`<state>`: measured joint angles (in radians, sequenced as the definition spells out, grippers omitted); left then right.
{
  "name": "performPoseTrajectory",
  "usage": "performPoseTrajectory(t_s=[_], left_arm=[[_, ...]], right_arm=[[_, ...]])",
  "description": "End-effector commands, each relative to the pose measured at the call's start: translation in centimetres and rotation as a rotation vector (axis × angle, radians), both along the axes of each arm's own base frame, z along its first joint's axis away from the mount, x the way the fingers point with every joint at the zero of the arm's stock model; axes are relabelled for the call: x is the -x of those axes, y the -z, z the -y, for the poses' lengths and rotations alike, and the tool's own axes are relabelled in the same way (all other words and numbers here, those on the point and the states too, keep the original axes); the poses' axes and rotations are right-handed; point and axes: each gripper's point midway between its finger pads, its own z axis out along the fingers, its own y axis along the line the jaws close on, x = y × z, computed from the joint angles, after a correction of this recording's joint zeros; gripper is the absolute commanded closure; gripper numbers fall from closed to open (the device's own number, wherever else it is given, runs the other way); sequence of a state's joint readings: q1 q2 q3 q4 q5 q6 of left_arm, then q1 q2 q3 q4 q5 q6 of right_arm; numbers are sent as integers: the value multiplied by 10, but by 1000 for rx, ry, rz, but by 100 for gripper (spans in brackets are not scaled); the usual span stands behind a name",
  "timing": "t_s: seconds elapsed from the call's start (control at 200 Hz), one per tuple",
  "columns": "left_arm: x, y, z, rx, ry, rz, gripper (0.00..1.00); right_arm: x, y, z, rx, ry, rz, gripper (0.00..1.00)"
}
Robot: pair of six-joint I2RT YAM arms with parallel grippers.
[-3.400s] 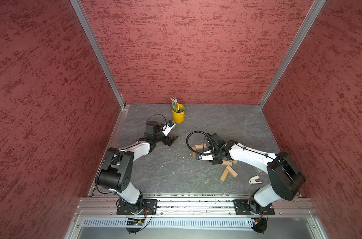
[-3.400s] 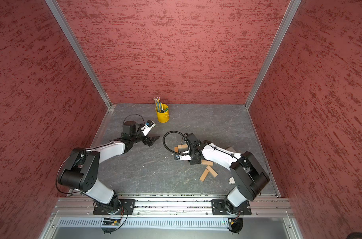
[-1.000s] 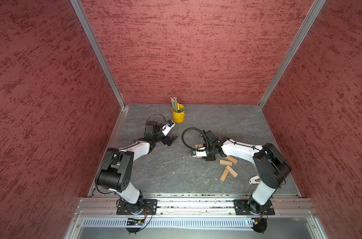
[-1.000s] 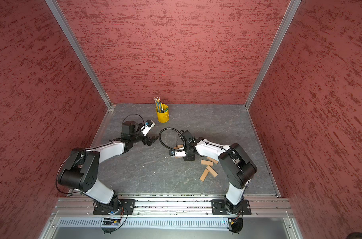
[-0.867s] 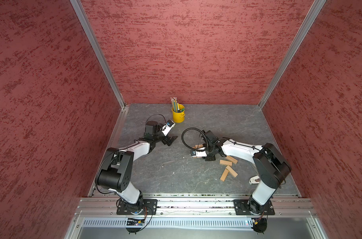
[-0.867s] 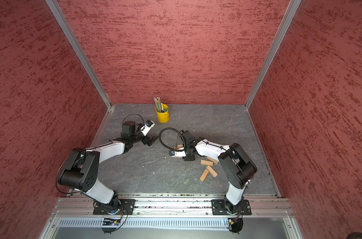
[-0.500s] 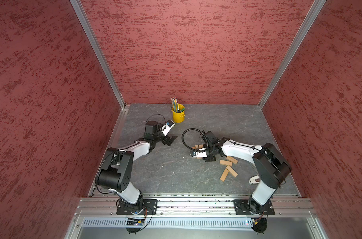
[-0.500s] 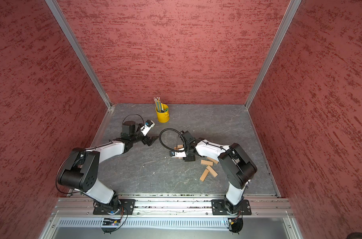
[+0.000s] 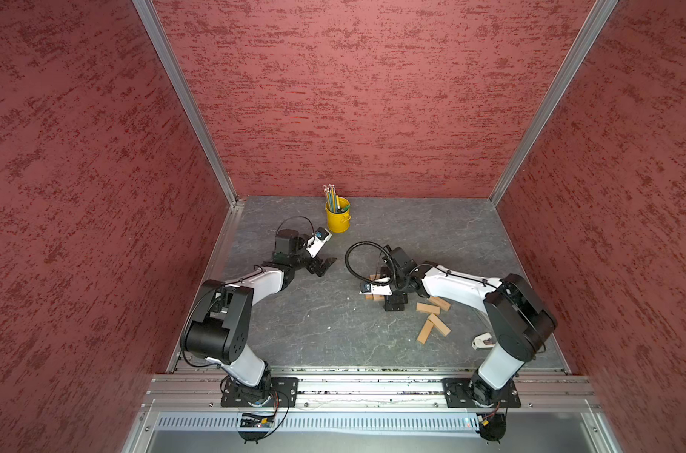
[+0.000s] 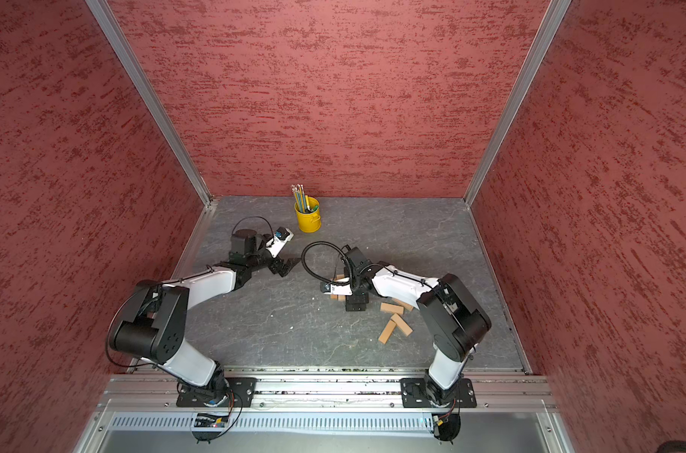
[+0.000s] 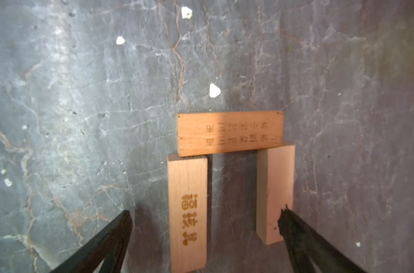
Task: Assemble the number 8 with building blocks
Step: Assemble the building block at the center of the board, then pick up the building block from the center of the board.
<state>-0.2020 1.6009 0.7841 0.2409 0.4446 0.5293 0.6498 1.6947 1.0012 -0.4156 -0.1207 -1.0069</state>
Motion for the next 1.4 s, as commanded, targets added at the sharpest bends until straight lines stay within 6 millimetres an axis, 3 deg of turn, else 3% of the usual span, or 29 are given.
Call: performPoseTrajectory(t_s=[0.0,0.065,0.125,0.235,0.261,0.286,0.351,0.391,0.486,0.561,0.721,0.852,1.067,1.217,1.323,1.398], left_arm=[[-3,-5,1,12,6,7,0],[-3,-4,1,11,4,6,1],[-2,-4,1,11,5,7,1],[-4,-5,0,15,-2,8,1],[-4,-5,-1,18,-4,6,1],[-4,-5,-1,20,-3,4,1],[-4,-5,1,26,3,-2,1],[-4,-4,1,26,5,-7,1],[-4,-4,1,27,5,-4,1],[-4,-5,1,27,2,-1,0],[-2,-7,2,31,8,-6,1],[-1,-8,4,31,12,-9,1],[2,-9,4,30,13,-2,1],[1,-9,4,27,13,0,1],[2,-9,4,28,16,0,1],[2,-9,4,30,16,-2,0]], right_arm=[[-27,-54,-5,-124,100,106,1],[-43,-90,2,-190,178,199,1],[-65,-140,15,-258,294,367,1],[-88,-249,79,-338,631,787,1],[-85,-268,97,-373,721,876,1],[-80,-274,108,-386,760,913,1],[-67,-255,107,-352,737,785,1],[-65,-234,109,-303,775,696,1],[-52,-159,132,-82,897,498,1],[-20,-105,149,45,895,294,16],[24,-82,182,79,921,215,16],[66,-32,188,99,796,124,18],[46,-36,167,-73,709,126,22],[40,-31,169,-89,740,85,28],[36,-29,177,-126,802,54,41],[35,-21,187,-99,824,57,41]])
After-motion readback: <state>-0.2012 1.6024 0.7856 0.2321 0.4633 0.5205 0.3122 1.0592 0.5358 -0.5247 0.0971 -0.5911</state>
